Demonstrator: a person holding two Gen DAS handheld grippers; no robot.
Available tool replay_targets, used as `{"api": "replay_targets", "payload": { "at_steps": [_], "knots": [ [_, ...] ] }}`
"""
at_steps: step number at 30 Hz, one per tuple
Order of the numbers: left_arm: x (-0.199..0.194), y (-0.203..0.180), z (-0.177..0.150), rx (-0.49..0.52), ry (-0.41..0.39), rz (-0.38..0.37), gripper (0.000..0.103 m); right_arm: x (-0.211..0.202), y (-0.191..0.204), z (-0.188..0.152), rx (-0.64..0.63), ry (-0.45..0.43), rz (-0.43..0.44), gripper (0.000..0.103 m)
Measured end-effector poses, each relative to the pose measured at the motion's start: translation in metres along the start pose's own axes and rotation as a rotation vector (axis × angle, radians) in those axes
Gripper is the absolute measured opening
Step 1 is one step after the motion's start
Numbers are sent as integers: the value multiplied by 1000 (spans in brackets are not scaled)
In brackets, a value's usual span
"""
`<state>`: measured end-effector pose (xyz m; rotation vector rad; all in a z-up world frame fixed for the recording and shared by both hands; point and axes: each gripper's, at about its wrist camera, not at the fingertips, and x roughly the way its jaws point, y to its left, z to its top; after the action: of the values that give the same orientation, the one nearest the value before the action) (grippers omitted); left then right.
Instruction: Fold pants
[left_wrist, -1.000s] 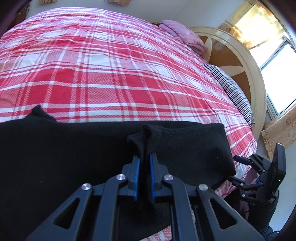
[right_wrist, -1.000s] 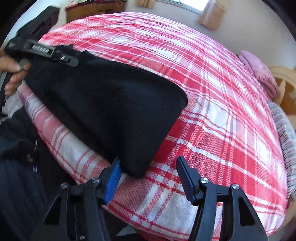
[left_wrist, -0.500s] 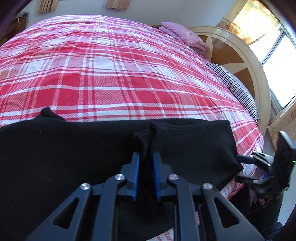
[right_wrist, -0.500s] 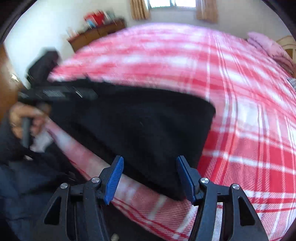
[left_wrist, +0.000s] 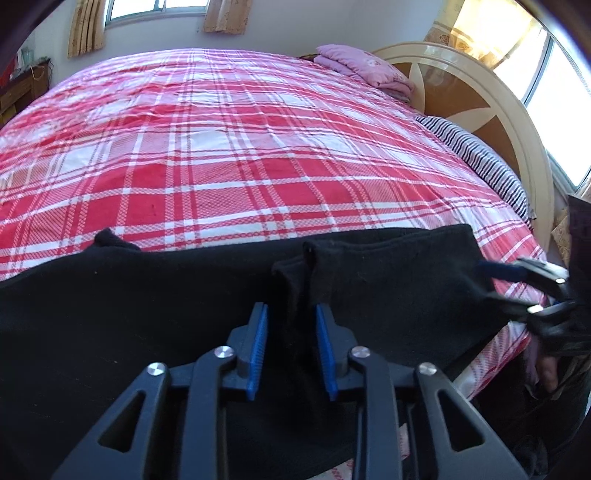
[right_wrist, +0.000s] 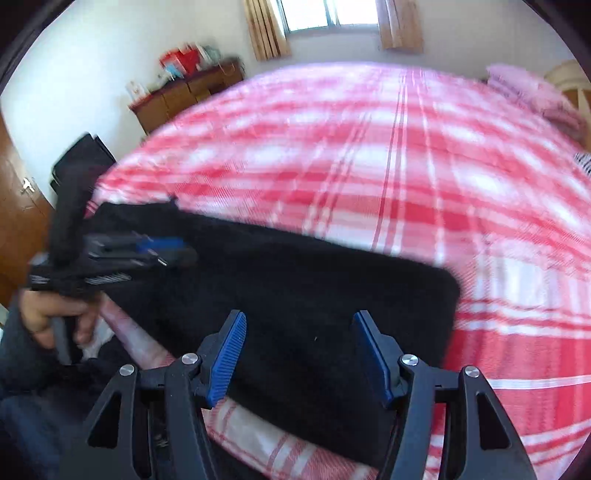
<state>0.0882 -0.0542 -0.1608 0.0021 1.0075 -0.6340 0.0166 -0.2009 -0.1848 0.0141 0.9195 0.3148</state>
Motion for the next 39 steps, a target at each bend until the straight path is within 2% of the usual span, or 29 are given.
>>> {"api": "replay_targets", "payload": {
  "at_steps": [2, 4, 7, 13, 17, 21, 23, 25, 28, 32, 35, 39],
  "knots": [
    [0, -2, -1, 16, -7, 14, 37, 16, 0, -9, -11, 16, -38, 62],
    [1, -3, -2, 23, -11, 21, 38, 15, 6, -14, -61, -21, -59, 64],
    [0, -5, -2, 39, -19, 43, 41, 13, 11, -16, -94, -19, -85, 65],
    [-6, -5, -3, 55, -27, 77, 50, 3, 9, -14, -45, -42, -78, 65],
    [-10, 0, -2, 53, -28, 85, 50, -7, 17, 0, -37, -98, -79, 65],
    [-33, 11, 7, 116, -49, 159, 50, -6, 30, 1, -80, -121, -80, 65],
    [-54, 31, 10, 117, -80, 212, 55, -8, 32, -3, -91, -144, -68, 65],
    [-74, 60, 8, 97, -110, 294, 64, -13, 33, -4, -94, -171, -77, 65],
    [-103, 120, -7, 13, -117, 424, 64, -20, 30, -3, -68, -208, -64, 65],
    [-133, 191, -37, -120, -121, 531, 64, -23, 26, -2, -35, -229, -49, 65],
    [-142, 222, -58, -196, -129, 557, 64, -20, 25, -5, -27, -224, -56, 65],
    [-134, 244, -71, -276, -142, 479, 64, -13, 24, -11, -23, -203, -77, 65]
  ]
}}
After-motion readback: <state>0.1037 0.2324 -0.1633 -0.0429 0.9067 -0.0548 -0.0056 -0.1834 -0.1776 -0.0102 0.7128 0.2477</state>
